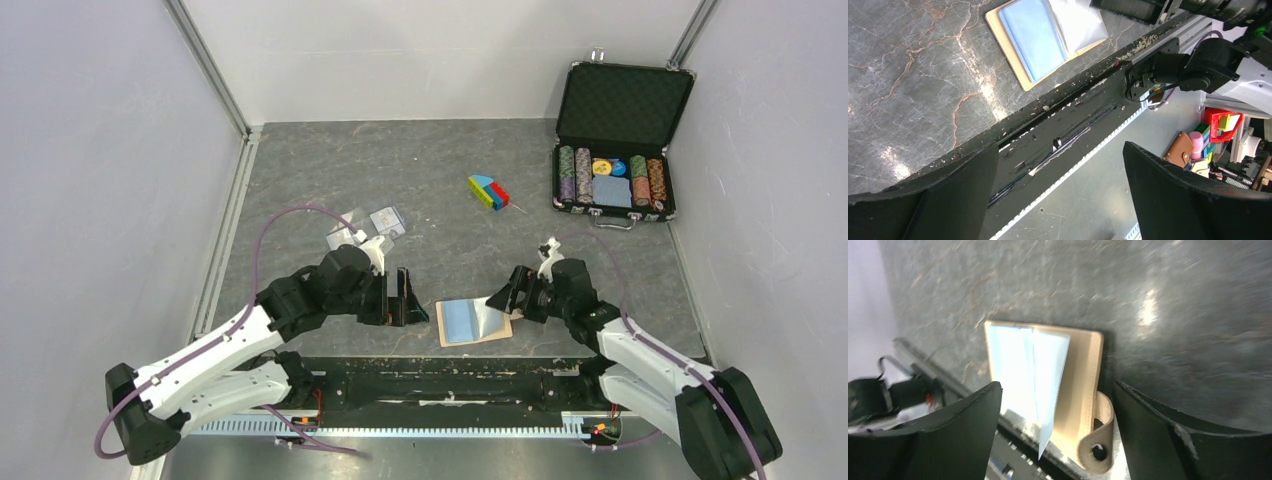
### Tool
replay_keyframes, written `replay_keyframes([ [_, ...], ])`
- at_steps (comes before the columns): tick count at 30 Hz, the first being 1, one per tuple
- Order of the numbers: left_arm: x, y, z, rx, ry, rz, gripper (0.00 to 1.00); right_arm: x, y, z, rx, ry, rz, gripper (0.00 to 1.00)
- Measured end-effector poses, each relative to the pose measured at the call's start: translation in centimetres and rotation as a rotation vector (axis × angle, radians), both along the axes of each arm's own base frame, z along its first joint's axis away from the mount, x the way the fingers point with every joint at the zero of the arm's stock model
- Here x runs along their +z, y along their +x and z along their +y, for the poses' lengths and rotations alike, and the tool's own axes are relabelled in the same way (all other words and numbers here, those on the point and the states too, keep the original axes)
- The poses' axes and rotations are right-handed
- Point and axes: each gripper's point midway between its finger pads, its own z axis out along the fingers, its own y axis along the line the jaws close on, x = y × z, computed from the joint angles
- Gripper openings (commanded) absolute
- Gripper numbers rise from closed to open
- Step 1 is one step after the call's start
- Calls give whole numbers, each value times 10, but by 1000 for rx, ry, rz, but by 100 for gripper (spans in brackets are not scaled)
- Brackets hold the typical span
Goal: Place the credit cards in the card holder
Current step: Open the card holder at the center of the board.
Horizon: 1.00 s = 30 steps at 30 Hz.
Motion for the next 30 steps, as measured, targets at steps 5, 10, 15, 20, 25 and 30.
replay_keyframes([
  [5, -5, 0, 0, 1, 10, 10, 100, 5, 9, -24, -42, -160, -48, 90],
  [10, -9, 1, 0, 3, 23, 18, 100, 19, 13, -36, -18, -265, -73, 80],
  [15, -11, 4, 1, 16, 35, 13, 100, 34, 17, -33, 35, -298, -107, 66],
  [20, -20, 9, 2, 35, 70, 30, 100, 31, 3, -13, 144, -276, -92, 53],
  [25, -31, 25, 6, 82, 116, 66, 99, 21, -15, 9, 253, -267, -61, 51],
  [30, -29, 58, 17, 144, 149, 54, 99, 23, -25, 24, 301, -249, -71, 53],
])
